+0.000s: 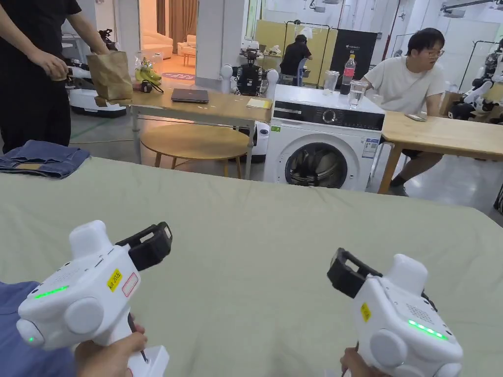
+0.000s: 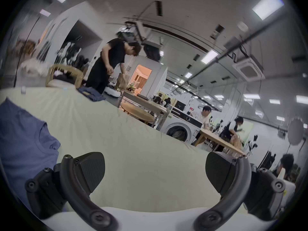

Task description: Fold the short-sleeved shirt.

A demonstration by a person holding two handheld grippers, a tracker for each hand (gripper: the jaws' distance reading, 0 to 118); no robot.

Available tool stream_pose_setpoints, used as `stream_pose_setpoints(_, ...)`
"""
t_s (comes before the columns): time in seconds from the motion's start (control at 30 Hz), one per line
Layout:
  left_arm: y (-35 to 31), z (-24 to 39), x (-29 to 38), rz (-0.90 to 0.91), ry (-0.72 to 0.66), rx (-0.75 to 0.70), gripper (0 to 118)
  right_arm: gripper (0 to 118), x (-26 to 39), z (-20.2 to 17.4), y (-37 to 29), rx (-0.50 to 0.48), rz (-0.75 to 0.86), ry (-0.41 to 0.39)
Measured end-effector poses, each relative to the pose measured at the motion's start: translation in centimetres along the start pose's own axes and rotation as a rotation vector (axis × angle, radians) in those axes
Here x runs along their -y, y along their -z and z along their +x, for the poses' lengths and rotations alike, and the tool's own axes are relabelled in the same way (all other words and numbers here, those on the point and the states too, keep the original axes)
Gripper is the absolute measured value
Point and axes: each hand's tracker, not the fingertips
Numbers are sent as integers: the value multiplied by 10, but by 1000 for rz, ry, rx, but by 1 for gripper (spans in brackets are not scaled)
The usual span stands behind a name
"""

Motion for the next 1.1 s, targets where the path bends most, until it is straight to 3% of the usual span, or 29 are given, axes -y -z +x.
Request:
stream_pose_setpoints(0.07,0,13,-2,-7,204,-56,118,118,-3,-1,2,1,25,-39)
stream_pose_setpoints(0.13,1,35,4,-15,544,-110,118,118,-6,-13,4,16,64,-294)
stream_pose_setpoints(0.2,3,56,16,-3,942,-147,118,118,7,-36,4,20,137,-750)
stream_pose_setpoints(0.3,4,69,40,24,1423,-192,118,118,37,-49,9,9,217,-1374)
stream_pose_setpoints(0.33,5,71,46,29,1531,-198,118,118,46,-50,11,24,226,-1519)
stream_pose_setpoints(0.4,5,69,55,19,1694,-189,118,118,60,-45,13,36,279,-1714)
stream_pose_setpoints(0.47,5,66,63,28,1771,-200,118,118,64,-43,10,52,310,-1790)
stream_pose_setpoints(0.6,5,59,71,23,1766,-220,118,118,65,-41,5,63,341,-1741)
stream_pose_setpoints(0.67,3,59,65,2,1543,-191,118,118,62,-43,3,14,258,-1616)
stream_pose_setpoints(0.73,0,59,55,-54,1258,-115,118,118,57,-44,7,6,177,-1436)
stream_pose_setpoints(0.8,-2,54,46,-47,976,-89,118,118,47,-43,9,-23,101,-1187)
stream_pose_setpoints(0.9,-3,42,41,-46,665,-49,118,118,32,-37,3,-61,23,-780)
stream_pose_setpoints(0.97,-3,36,39,-54,569,-23,118,118,25,-28,2,-90,-12,-532)
stream_pose_setpoints(1.03,-6,39,38,-29,496,-26,118,118,23,-24,1,-69,-21,-378)
stream_pose_setpoints(1.1,-9,38,33,6,424,-12,118,118,22,-20,0,-21,-12,-307)
